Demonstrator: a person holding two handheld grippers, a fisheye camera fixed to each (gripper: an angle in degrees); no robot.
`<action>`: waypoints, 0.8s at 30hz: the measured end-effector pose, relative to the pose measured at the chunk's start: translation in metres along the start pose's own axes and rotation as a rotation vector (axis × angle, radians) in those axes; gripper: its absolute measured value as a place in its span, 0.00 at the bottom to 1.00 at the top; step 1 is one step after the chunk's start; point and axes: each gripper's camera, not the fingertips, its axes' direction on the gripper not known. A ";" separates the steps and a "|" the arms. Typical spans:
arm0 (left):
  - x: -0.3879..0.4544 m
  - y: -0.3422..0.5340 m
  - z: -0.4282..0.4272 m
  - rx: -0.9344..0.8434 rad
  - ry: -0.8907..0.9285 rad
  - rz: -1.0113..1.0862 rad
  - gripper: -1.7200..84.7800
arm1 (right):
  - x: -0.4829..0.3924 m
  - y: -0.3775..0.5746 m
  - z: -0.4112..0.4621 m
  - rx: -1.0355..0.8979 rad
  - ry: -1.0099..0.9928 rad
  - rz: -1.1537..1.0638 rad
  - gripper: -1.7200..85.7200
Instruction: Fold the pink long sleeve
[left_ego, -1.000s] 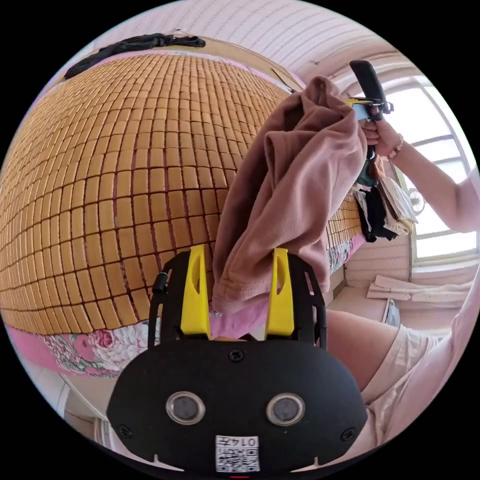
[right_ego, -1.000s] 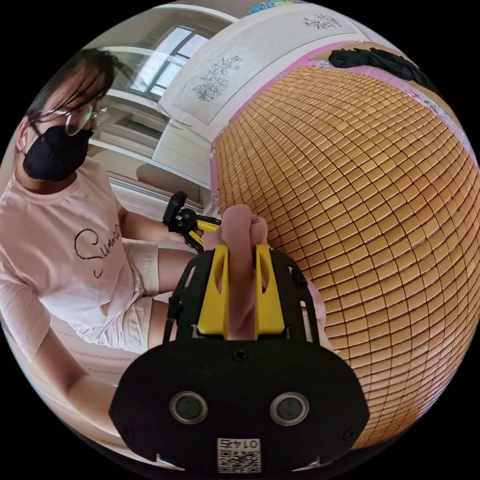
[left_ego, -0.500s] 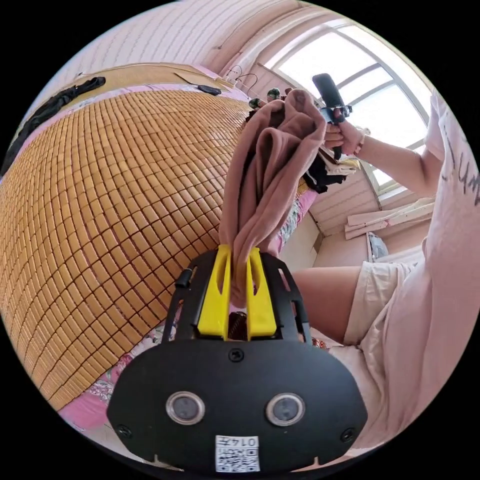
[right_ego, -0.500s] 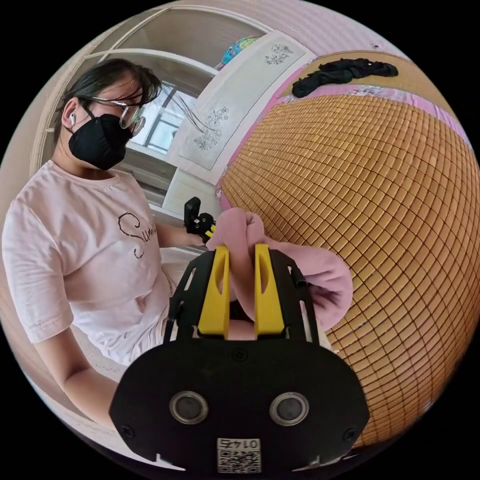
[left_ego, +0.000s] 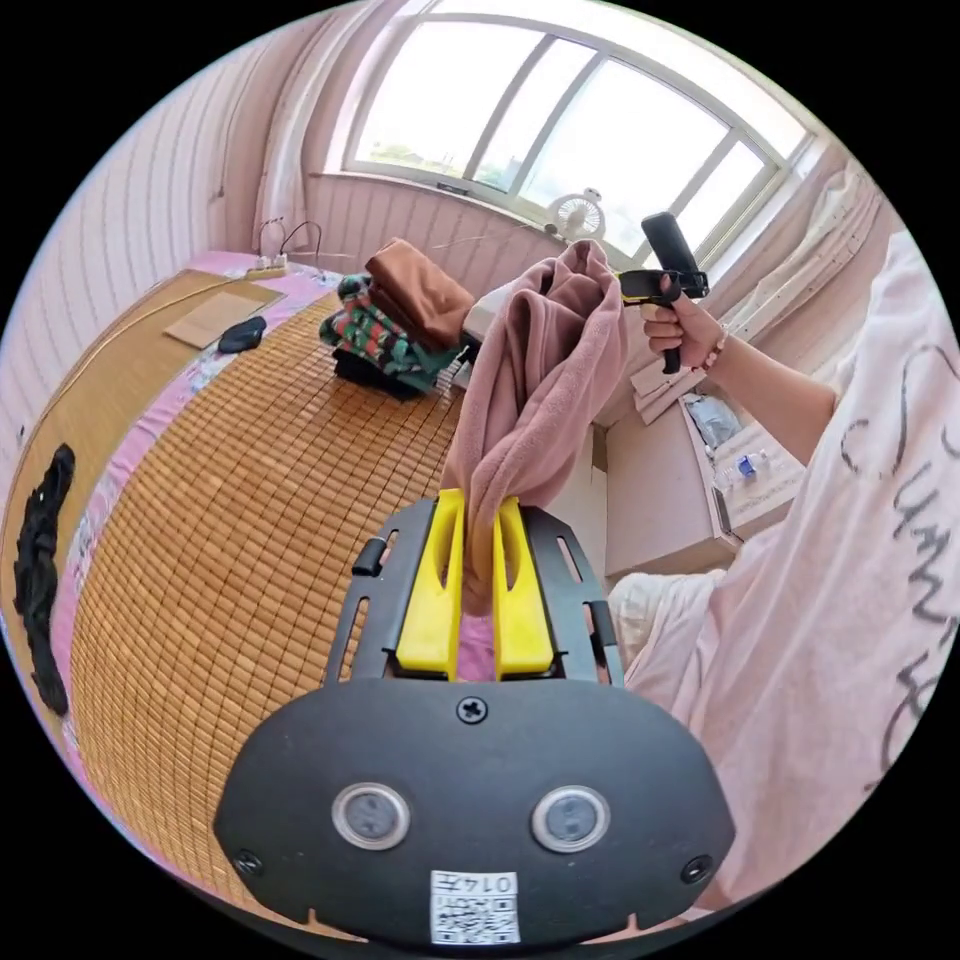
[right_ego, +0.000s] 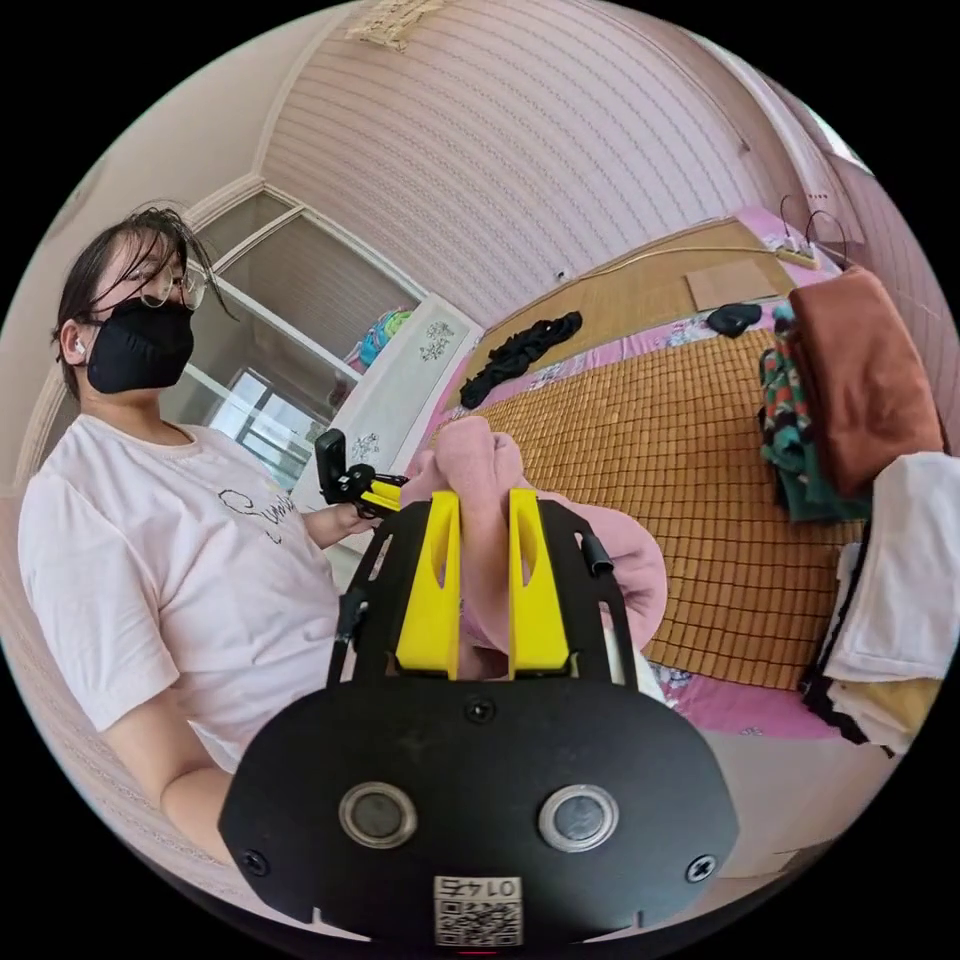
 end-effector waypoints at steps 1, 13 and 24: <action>0.006 -0.044 0.009 0.017 0.004 0.040 0.08 | 0.001 -0.011 -0.037 0.007 0.048 -0.025 0.11; -0.076 -0.366 0.165 0.008 -0.296 -0.113 0.11 | 0.205 -0.152 -0.181 0.012 0.649 0.268 0.14; 0.054 -0.102 0.121 -0.239 -0.340 -0.195 0.10 | 0.035 0.190 -0.079 -0.162 0.404 0.349 0.12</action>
